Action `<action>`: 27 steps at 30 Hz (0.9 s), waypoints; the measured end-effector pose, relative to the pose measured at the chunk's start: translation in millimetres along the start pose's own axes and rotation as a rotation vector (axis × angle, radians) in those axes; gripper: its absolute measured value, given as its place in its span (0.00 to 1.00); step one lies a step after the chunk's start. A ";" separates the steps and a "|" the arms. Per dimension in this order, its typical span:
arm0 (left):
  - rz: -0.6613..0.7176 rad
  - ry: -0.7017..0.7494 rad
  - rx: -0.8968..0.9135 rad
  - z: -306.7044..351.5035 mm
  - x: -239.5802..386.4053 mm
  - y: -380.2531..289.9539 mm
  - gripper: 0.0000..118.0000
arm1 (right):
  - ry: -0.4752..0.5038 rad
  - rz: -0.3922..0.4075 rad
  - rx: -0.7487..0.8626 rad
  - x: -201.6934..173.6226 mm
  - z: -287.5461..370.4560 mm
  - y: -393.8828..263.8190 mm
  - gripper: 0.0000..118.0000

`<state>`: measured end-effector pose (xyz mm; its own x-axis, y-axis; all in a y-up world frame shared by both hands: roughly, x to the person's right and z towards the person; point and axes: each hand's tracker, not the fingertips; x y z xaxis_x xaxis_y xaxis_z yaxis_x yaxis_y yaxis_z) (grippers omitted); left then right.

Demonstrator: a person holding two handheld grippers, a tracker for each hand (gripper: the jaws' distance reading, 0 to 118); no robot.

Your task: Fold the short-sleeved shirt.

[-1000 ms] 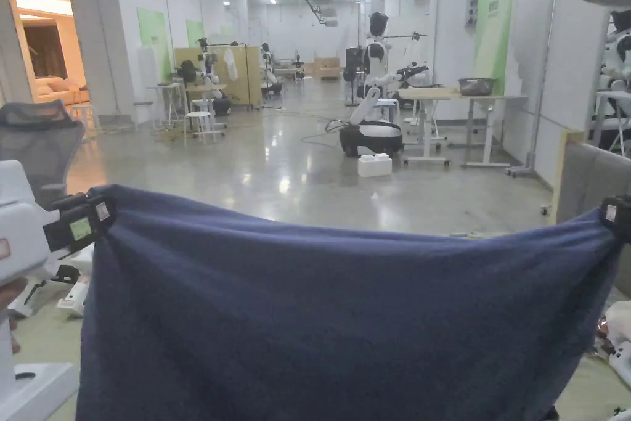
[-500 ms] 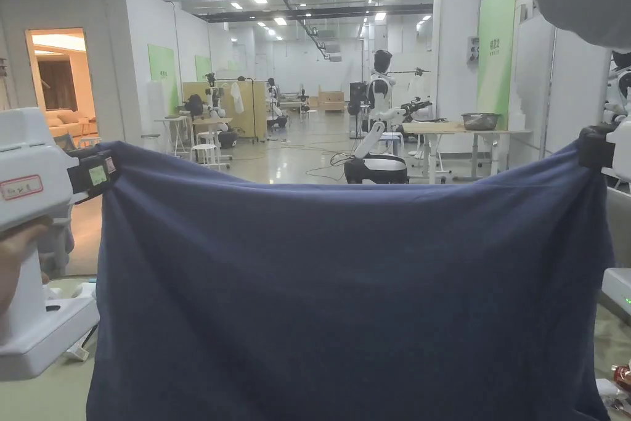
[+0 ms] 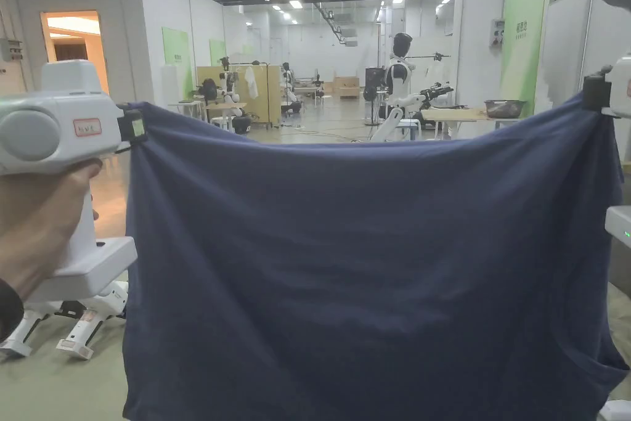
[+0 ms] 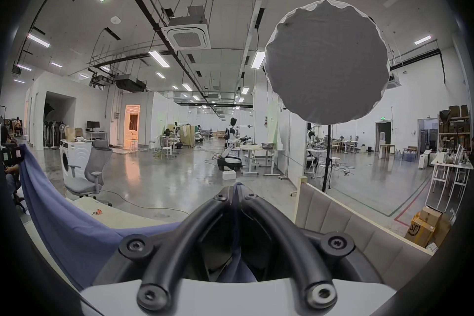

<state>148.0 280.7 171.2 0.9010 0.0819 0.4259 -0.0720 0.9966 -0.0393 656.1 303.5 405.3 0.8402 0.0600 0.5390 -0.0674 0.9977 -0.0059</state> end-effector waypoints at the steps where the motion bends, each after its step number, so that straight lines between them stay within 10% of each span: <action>1: -0.002 0.002 0.003 -7.4 0.4 1.8 0.00 | -0.003 -0.001 0.008 -1.6 -7.9 3.2 0.00; 15: -0.011 0.037 -0.013 -84.6 3.3 -14.4 0.00 | -0.052 0.059 0.023 -25.7 -82.9 23.1 0.00; 27: 0.016 0.013 -0.216 -115.6 1.7 -144.5 0.00 | 0.035 0.006 -0.188 -45.4 -112.3 -109.0 0.00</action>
<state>209.4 136.3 73.1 0.9061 0.0963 0.4120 0.0055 0.9710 -0.2391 685.7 195.6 286.8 0.8584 0.0642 0.5089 0.0264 0.9853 -0.1687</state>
